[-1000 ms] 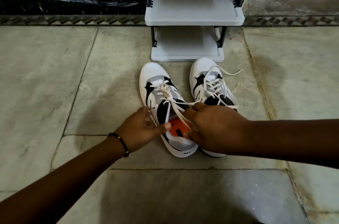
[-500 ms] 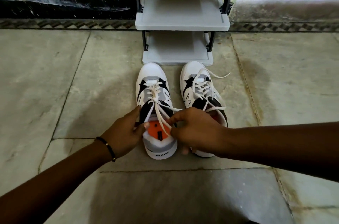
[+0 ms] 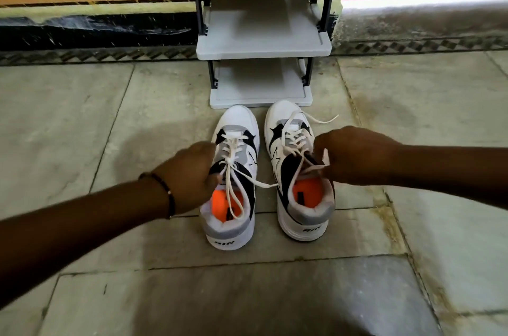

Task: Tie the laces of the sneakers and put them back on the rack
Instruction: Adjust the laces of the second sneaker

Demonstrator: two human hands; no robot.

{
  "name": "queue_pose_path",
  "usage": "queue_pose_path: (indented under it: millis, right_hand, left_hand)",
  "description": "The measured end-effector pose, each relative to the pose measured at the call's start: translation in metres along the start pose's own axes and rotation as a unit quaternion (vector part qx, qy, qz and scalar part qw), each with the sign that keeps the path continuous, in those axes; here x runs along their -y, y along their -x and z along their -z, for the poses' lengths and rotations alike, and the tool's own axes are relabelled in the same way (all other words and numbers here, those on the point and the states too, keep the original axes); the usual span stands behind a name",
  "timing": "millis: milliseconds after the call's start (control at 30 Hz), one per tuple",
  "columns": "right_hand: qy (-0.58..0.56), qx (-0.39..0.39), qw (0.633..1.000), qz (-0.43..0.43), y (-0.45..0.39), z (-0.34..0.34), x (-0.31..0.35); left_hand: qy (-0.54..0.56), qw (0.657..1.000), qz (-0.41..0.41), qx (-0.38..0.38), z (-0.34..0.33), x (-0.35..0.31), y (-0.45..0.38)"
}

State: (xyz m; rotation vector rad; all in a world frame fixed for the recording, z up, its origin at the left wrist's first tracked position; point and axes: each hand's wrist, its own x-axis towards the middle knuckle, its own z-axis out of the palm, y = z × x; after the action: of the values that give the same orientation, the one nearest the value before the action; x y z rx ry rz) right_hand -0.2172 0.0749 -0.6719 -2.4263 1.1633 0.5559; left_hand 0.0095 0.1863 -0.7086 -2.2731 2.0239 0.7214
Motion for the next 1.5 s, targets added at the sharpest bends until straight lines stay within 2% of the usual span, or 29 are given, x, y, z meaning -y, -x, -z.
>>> queue_pose_path:
  millis: [67,167,267,333,433,500,533,600,700,833,967,1033,1133,1233,1367,1433,1500]
  right_hand:
    - [0.048,0.015,0.998,-0.022,-0.002,-0.010,-0.012]
    - [0.026,0.007,1.000,-0.013,-0.005,-0.023,-0.017]
    - [-0.015,0.019,1.000,-0.009,-0.011,-0.024,-0.026]
    - [-0.141,0.037,0.988,-0.043,-0.016,-0.018,-0.037]
    - [-0.346,-0.071,0.927,-0.128,-0.027,0.004,-0.060]
    - [-0.409,-0.111,0.889,-0.171,-0.032,0.018,-0.071]
    - [-0.413,-0.106,0.886,-0.184,-0.033,0.022,-0.074]
    - [-0.400,-0.080,0.894,-0.187,-0.036,0.018,-0.073]
    - [-0.369,-0.043,0.917,-0.145,-0.037,0.001,-0.054]
    - [-0.391,0.025,0.915,-0.091,-0.036,-0.011,-0.028]
    - [-0.412,0.021,0.909,-0.069,-0.038,-0.011,-0.021]
    - [-0.420,0.020,0.905,-0.063,-0.039,-0.013,-0.019]
    - [-0.433,0.011,0.899,-0.066,-0.041,-0.015,-0.021]
    - [-0.467,0.014,0.882,-0.066,-0.040,-0.013,-0.026]
    - [-0.485,0.017,0.872,-0.065,-0.040,-0.013,-0.028]
    - [-0.460,0.021,0.887,-0.034,-0.039,-0.013,-0.024]
    - [-0.440,-0.012,0.898,0.028,-0.038,-0.014,-0.016]
  left_hand:
    - [-0.058,0.998,-0.016,-0.021,0.019,-0.014,-0.016]
    - [-0.092,0.994,-0.055,0.003,0.032,-0.044,-0.042]
    - [-0.031,0.998,-0.043,0.038,0.015,-0.068,-0.060]
    - [0.073,0.997,-0.001,0.010,-0.001,-0.077,-0.066]
    - [0.200,0.977,0.054,-0.050,-0.015,-0.082,-0.070]
    - [0.262,0.959,0.084,-0.064,-0.019,-0.082,-0.075]
    - [0.293,0.949,0.095,-0.066,-0.021,-0.082,-0.078]
    - [0.378,0.919,0.102,-0.050,-0.023,-0.085,-0.082]
    - [0.519,0.850,0.094,0.007,-0.018,-0.093,-0.080]
    - [0.581,0.806,0.090,0.061,-0.014,-0.095,-0.077]
    - [0.574,0.812,0.074,0.076,-0.012,-0.087,-0.076]
    - [0.537,0.839,0.059,0.068,-0.012,-0.086,-0.076]
    - [0.466,0.883,-0.005,0.053,-0.016,-0.084,-0.076]
    - [0.442,0.896,-0.027,0.018,-0.019,-0.079,-0.076]
    - [0.501,0.863,-0.019,-0.067,-0.020,-0.078,-0.075]
    - [0.479,0.868,-0.051,-0.122,-0.015,-0.084,-0.075]
    - [0.392,0.896,-0.123,-0.172,-0.007,-0.091,-0.075]
